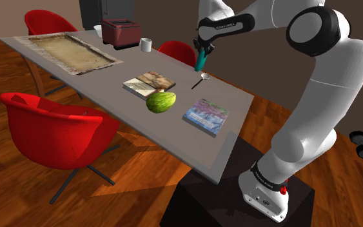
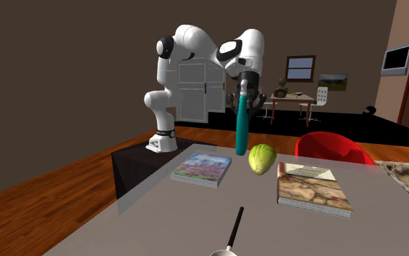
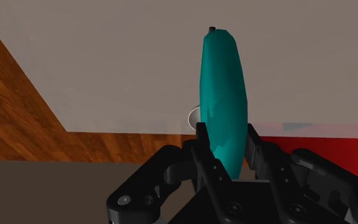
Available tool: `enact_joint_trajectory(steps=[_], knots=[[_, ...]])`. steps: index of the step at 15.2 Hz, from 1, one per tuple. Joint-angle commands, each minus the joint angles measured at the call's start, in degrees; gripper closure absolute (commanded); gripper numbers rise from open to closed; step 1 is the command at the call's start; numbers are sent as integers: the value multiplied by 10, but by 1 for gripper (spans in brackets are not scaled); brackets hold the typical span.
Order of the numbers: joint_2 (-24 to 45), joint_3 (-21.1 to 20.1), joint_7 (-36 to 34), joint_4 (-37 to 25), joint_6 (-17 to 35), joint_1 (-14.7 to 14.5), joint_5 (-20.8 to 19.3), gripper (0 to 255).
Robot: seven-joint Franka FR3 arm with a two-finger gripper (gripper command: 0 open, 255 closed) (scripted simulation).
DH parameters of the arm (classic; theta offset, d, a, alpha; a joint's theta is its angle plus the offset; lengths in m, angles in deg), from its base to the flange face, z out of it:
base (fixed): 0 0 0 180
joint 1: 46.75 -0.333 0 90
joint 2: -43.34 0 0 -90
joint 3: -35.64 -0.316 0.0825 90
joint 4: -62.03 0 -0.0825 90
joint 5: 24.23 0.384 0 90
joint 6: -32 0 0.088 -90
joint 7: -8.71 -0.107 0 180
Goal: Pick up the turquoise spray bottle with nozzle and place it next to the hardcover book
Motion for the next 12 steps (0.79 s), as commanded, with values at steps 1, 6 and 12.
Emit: enact_joint_trajectory(steps=[1, 6, 12], knots=[[6, 2, -7, 7, 13, 0, -5, 255], [18, 5, -26, 27, 41, 0, -17, 255], [36, 10, -50, 47, 73, -2, -34, 255]])
